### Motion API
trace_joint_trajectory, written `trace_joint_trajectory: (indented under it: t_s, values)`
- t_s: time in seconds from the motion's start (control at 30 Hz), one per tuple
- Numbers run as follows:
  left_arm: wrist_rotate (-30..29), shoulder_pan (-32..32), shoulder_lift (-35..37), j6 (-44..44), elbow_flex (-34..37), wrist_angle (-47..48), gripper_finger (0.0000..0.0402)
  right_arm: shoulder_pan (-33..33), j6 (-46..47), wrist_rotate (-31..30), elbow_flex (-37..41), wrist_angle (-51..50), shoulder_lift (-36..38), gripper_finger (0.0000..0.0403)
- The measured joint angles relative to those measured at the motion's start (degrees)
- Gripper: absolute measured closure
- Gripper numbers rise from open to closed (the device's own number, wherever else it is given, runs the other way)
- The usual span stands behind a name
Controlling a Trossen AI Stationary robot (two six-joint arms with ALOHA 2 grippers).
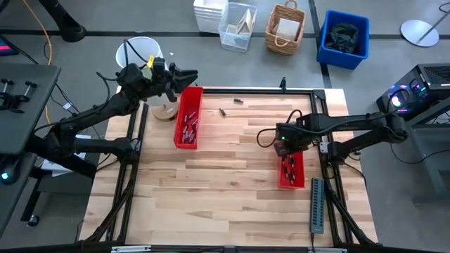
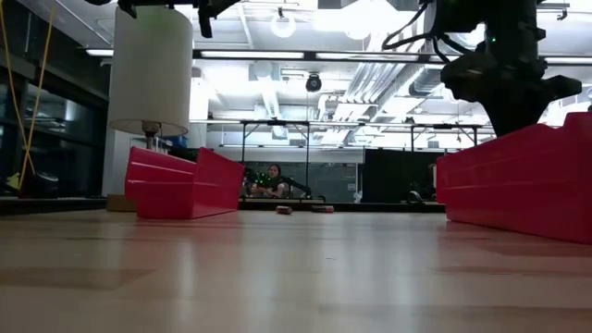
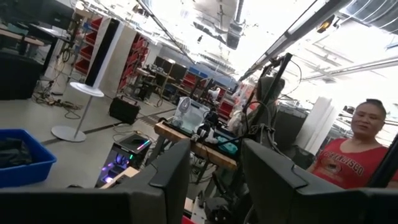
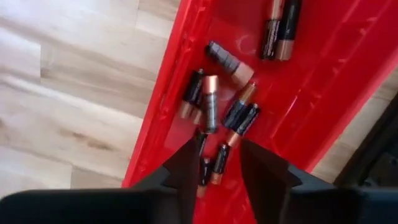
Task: Sort batteries
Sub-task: Put the black battery into the bottom red bin
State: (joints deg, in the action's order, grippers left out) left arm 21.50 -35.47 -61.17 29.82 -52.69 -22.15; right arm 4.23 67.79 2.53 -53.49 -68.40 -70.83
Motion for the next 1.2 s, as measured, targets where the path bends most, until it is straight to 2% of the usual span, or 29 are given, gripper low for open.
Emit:
trace_joint_trajectory:
  t_s: [0.17,0.27,0.37,0.47,0.6,0.7,0.87,0.97,1.07,1.2]
  values:
    - [0.00,-1.40,0.00,0.09,0.00,0.00,0.0266,0.19,-4.85,0.83,-4.18,-3.03,0.01,0.0247]
    - [0.00,-2.20,0.00,0.49,0.00,-0.01,0.0266,1.46,-8.31,-2.74,-10.43,-4.01,0.03,0.0225]
    - [0.04,-2.91,0.00,1.77,0.00,0.00,0.0266,4.61,-11.30,-7.99,-15.90,2.27,-0.07,0.0218]
    - [0.42,-3.19,0.00,2.10,0.00,0.00,0.0266,10.03,-18.37,-7.79,-18.22,11.16,-3.59,0.0219]
    - [0.42,-3.17,0.00,2.89,0.00,0.02,0.0266,16.56,-27.87,-1.06,-20.57,23.50,-16.22,0.0219]
    - [0.44,-3.14,0.00,4.03,0.00,0.02,0.0266,19.03,-32.90,1.03,-27.35,28.95,-29.17,0.0219]
    - [0.44,-3.14,0.00,6.06,0.00,0.02,0.0266,19.91,-39.58,-2.12,-46.72,21.82,-50.44,0.0219]
    - [0.44,-3.14,0.00,7.01,0.00,0.02,0.0266,19.93,-41.12,-2.59,-58.69,15.48,-60.42,0.0219]
    - [0.44,-3.14,0.00,7.21,0.00,0.02,0.0266,19.96,-41.29,-2.58,-69.11,9.78,-67.52,0.0219]
    - [0.44,-3.14,0.00,7.17,0.00,0.02,0.0266,20.02,-40.89,-4.68,-79.31,5.23,-73.28,0.0219]
